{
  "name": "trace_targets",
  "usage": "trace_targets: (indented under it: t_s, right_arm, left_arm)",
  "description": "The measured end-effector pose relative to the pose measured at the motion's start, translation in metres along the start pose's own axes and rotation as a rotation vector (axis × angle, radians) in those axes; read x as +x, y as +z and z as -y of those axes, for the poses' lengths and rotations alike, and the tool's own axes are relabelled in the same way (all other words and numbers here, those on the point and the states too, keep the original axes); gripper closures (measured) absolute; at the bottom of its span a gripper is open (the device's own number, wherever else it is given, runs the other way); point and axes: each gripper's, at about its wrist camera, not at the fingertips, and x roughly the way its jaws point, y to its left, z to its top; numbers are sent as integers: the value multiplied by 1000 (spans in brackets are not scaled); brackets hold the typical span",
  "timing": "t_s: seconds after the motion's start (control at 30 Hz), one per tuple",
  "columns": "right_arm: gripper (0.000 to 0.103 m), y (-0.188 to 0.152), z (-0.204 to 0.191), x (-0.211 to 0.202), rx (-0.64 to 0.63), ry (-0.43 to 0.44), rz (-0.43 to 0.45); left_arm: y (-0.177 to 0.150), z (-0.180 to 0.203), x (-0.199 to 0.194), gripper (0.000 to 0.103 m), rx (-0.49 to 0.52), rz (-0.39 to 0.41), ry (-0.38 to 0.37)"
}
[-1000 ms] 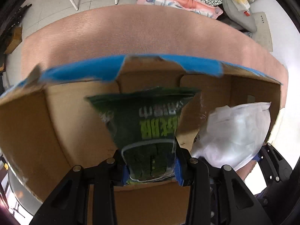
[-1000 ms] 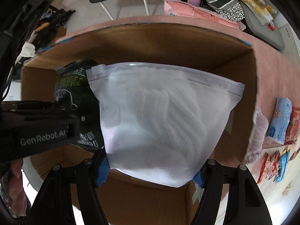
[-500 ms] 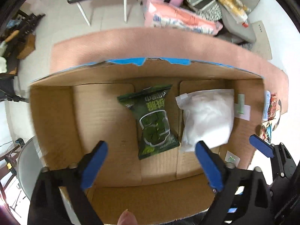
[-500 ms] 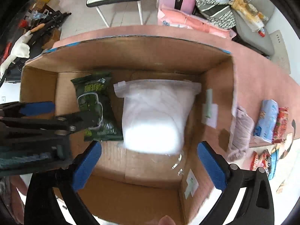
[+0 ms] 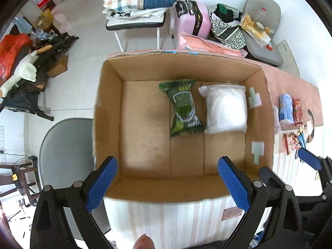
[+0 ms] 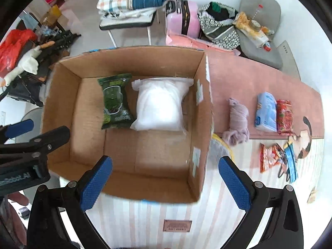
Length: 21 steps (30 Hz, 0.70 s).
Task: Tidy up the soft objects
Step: 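Carry both bags into the cardboard box and open both tools, then grasp the blue tissue pack with the left tool while the right tool grasps the red snack bag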
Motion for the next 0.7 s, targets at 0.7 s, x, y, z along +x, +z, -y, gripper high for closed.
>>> trace_targets:
  t_s: [0.7]
  right_arm:
    - [0, -87, 41, -104, 44, 144, 215]
  left_arm:
    - [-65, 42, -118, 4, 8, 213, 37]
